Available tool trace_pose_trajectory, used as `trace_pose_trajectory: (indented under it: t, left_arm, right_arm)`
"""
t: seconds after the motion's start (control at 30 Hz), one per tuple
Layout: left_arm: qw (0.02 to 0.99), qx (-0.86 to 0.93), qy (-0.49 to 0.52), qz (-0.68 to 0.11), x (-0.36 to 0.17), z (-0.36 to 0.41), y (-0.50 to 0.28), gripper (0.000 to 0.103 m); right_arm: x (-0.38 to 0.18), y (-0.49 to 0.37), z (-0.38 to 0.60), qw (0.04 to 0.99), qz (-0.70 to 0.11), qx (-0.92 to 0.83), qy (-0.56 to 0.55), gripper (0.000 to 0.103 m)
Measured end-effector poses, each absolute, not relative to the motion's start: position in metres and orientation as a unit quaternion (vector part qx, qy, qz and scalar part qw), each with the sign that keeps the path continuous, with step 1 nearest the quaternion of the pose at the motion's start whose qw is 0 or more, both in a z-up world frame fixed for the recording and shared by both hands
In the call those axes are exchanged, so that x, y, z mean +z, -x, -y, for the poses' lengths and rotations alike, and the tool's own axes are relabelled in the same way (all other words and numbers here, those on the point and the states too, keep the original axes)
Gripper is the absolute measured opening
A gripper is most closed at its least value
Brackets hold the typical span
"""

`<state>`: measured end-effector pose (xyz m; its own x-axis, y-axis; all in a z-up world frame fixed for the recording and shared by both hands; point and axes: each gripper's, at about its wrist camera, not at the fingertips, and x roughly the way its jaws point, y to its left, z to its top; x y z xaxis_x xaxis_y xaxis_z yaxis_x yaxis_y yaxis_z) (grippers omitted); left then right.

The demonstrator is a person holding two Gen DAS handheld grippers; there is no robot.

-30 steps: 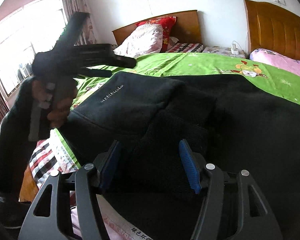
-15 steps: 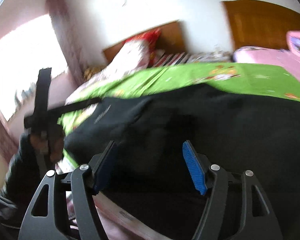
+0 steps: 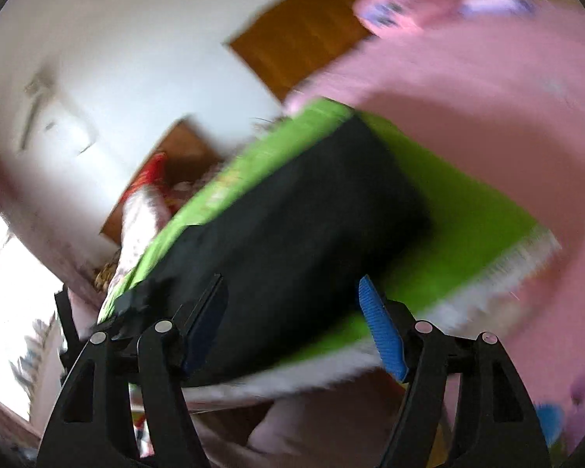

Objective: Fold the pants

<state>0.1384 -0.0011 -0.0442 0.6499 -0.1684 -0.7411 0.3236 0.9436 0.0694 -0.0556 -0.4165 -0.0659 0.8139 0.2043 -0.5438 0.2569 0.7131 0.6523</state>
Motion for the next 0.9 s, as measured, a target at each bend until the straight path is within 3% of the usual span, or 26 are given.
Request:
trace_pose_trajectory:
  t: [0.1, 0.3, 0.43, 0.6, 0.77, 0.9]
  left_arm:
    - [0.892, -0.168, -0.032, -0.419, -0.052, -0.017, -0.151, 0.102]
    - [0.893, -0.173, -0.039, -0.414, -0.053, -0.017, -0.151, 0.102]
    - [0.894, -0.176, -0.038, -0.41, -0.054, -0.017, -0.15, 0.102]
    - [0.894, -0.177, -0.038, -0.409, -0.053, -0.016, -0.15, 0.102]
    - [0.894, -0.176, -0.038, -0.409, -0.053, -0.017, -0.149, 0.102]
    - [0.894, -0.177, -0.038, -0.409, -0.053, -0.017, -0.149, 0.102]
  right_arm:
    - [-0.077, 0.048, 0.426, 0.866, -0.301, -0.014, -0.399, 0.069]
    - [-0.071, 0.03, 0.424, 0.865, -0.327, -0.028, -0.38, 0.073]
    - [-0.079, 0.027, 0.437, 0.842, -0.302, 0.012, -0.447, 0.079]
    - [-0.087, 0.028, 0.457, 0.82, -0.246, -0.004, -0.517, 0.078]
    - [-0.078, 0.014, 0.436, 0.849, -0.293, 0.017, -0.44, 0.075]
    - [-0.072, 0.02, 0.448, 0.853, -0.23, 0.006, -0.468, 0.071]
